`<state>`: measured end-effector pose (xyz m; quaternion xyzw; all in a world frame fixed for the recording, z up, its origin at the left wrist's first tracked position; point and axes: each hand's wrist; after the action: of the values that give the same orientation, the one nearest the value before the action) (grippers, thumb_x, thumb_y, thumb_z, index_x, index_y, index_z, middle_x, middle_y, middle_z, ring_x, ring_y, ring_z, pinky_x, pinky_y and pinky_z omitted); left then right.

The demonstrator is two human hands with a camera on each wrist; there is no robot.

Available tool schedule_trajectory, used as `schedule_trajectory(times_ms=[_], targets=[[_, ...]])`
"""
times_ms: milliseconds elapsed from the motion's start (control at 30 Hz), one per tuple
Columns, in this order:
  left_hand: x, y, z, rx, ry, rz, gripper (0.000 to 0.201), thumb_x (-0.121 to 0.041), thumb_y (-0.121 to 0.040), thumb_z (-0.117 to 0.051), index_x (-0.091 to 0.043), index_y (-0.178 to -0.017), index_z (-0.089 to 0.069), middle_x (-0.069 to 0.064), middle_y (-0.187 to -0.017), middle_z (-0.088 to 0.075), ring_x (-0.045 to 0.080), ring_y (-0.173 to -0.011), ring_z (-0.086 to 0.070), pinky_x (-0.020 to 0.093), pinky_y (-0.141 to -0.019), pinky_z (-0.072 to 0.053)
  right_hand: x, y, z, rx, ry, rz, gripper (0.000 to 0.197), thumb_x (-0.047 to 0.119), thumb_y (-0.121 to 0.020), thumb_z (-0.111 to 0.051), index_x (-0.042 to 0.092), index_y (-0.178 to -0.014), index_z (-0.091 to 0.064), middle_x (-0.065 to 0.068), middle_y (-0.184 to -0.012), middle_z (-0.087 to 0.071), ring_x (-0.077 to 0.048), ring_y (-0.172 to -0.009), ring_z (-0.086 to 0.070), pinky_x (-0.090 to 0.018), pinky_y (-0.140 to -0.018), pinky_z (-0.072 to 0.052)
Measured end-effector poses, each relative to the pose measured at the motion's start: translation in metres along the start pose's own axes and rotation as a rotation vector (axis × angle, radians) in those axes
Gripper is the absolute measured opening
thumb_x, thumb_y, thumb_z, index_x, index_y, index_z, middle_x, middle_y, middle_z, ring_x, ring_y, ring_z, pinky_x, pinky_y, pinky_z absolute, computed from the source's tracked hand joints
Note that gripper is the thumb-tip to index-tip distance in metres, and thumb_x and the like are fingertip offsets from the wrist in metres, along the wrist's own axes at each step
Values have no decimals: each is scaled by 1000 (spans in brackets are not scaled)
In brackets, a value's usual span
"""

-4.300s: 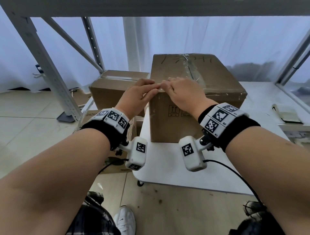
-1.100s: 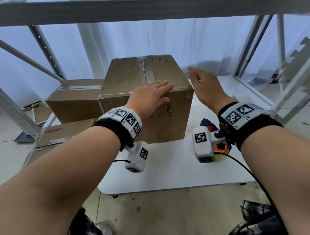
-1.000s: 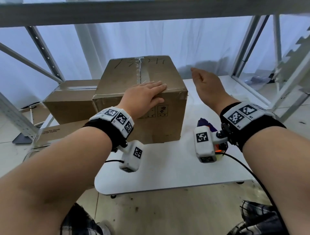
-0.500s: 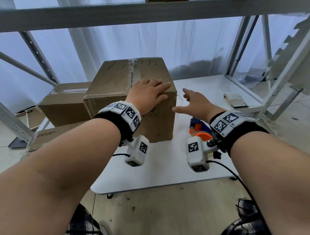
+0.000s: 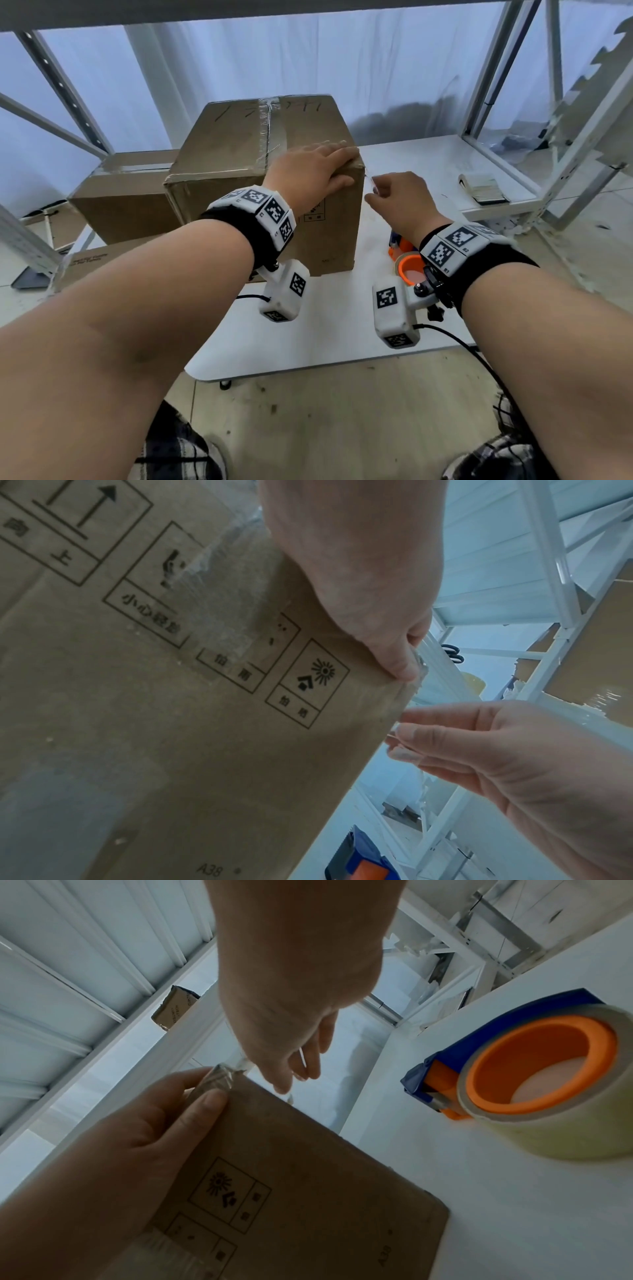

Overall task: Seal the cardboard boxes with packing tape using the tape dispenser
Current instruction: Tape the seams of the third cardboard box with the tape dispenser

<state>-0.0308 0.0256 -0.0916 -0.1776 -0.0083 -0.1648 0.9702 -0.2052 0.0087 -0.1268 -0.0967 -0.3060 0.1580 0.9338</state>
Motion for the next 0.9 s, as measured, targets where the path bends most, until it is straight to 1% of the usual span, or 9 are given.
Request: schedule_trajectory(times_ms=[67, 133, 233, 300, 400, 600, 700, 833, 900], targets=[[0, 1, 0, 12, -11, 4, 51, -49, -99, -34, -37, -148, -25, -10, -153, -30, 16, -139, -32, 35, -102, -34, -3, 1, 3, -38, 86, -15, 28, 24, -96, -52, 10, -113, -70, -8, -114, -69, -24, -102, -62, -33, -91, -46], [-1, 1, 0, 22, -11, 10, 51, -49, -99, -33, -38, -148, -24, -11, -154, -29, 17, -140, -31, 35, -103, -32, -5, 2, 9, -82, 169, -24, 28, 23, -96, -49, 12, -106, -73, -8, -107, -71, -24, -96, -62, -31, -84, -47], [-4, 0, 3, 23, 14, 19, 49, -48, -99, -35, -37, -147, -28, -11, -153, -30, 18, -138, -33, 35, -102, -33, -6, 8, 19, -96, 245, -20, 29, 25, -98, -48, 11, -106, -72, -8, -104, -70, -25, -94, -62, -30, -80, -45], [-5, 0, 5, 21, 21, 29, 49, -48, -99, -36, -37, -146, -30, -12, -153, -30, 17, -138, -33, 34, -102, -34, -5, 10, 18, -70, 266, -5, 29, 26, -98, -48, 12, -108, -71, -8, -105, -70, -24, -94, -62, -30, -81, -45], [-6, 2, 6, 22, 29, 37, 48, -48, -99, -37, -37, -146, -30, -13, -153, -30, 17, -138, -33, 33, -101, -34, -3, 13, 5, -49, 260, 2, 29, 28, -98, -48, 15, -109, -71, -6, -106, -70, -23, -94, -62, -33, -84, -49], [-5, 2, 4, 19, 26, 45, 48, -49, -99, -37, -38, -145, -31, -13, -153, -31, 17, -136, -36, 33, -100, -35, -2, 14, -10, -69, 177, -25, 27, 27, -98, -50, 15, -112, -70, -6, -108, -70, -23, -96, -64, -35, -88, -51], [-3, 1, 2, 17, 25, 43, 49, -49, -98, -37, -38, -145, -31, -12, -152, -32, 18, -135, -38, 33, -99, -36, -2, 14, -13, -68, 116, -11, 27, 25, -97, -51, 13, -107, -72, -8, -102, -72, -25, -92, -64, -37, -86, -52], [-2, 2, 1, 17, 27, 42, 49, -49, -99, -37, -38, -146, -31, -11, -153, -31, 18, -135, -38, 34, -100, -35, 2, 14, -18, -79, -2, 0, 27, 22, -96, -53, 8, -109, -71, -9, -103, -72, -23, -93, -65, -35, -90, -51], [-2, 2, 0, 9, 24, 41, 49, -49, -99, -37, -38, -146, -31, -11, -153, -31, 17, -135, -38, 34, -100, -35, 2, 16, -16, -30, 4, 14, 25, 19, -95, -53, 6, -104, -72, -12, -100, -72, -25, -91, -65, -35, -89, -50]])
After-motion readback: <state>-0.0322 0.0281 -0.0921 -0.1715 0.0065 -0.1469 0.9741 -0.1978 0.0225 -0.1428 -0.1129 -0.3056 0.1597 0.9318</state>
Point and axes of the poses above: each hand's wrist, its own y-axis away from the middle knuckle, its own z-axis out of the back of the hand, x = y × z
